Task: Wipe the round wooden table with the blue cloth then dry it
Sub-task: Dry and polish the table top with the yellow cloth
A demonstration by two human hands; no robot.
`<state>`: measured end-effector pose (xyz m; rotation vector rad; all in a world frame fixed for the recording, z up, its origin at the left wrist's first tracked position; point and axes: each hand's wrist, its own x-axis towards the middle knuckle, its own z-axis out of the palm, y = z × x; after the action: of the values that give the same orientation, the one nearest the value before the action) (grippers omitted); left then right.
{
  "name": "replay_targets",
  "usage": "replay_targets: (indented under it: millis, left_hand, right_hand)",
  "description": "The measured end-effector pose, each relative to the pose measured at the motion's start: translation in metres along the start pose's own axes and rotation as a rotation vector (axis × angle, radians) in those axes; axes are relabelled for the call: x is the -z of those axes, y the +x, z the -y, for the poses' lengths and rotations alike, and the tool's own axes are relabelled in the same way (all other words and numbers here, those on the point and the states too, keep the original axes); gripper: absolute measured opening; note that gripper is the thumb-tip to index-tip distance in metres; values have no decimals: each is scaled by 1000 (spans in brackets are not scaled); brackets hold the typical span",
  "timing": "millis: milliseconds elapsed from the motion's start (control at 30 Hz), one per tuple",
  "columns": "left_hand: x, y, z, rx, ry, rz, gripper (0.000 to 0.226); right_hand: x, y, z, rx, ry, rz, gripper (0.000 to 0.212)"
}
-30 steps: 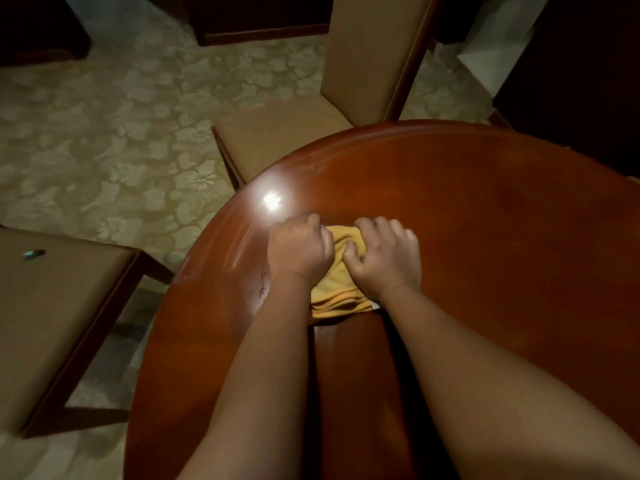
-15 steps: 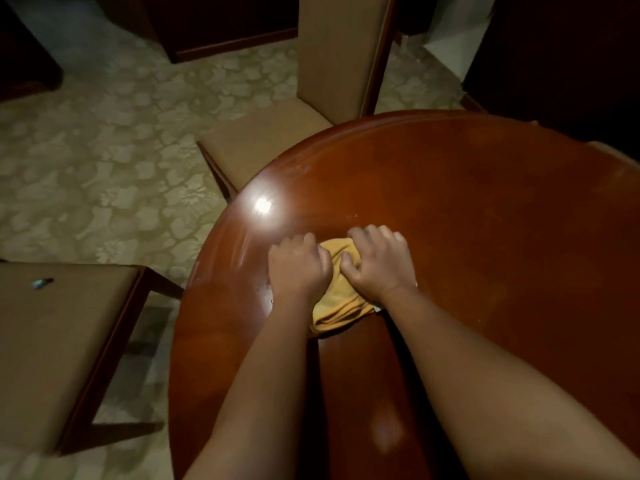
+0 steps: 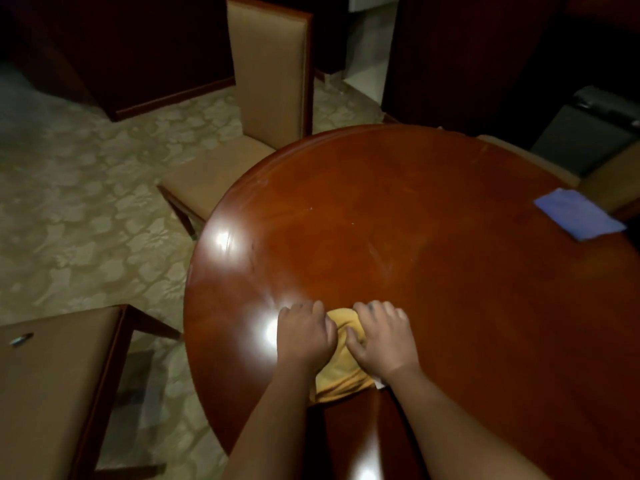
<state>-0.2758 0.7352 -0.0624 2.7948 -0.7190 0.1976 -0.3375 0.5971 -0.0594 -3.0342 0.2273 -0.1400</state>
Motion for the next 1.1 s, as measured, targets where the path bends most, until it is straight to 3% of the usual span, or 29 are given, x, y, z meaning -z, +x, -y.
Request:
replay_targets:
  millis: [233, 467, 1100]
  left_hand:
    - [-2, -13, -29, -161, 7, -13, 21]
    - [-21, 20, -32, -214, 11, -61, 22]
    - [-82, 274, -70, -165, 15, -165, 27]
  right_hand:
    - [-1, -47, -16, -121, -44, -84, 47]
    - [-6, -27, -27, -195, -5, -152, 43]
    - [-15, 209, -157, -201, -4, -170, 42]
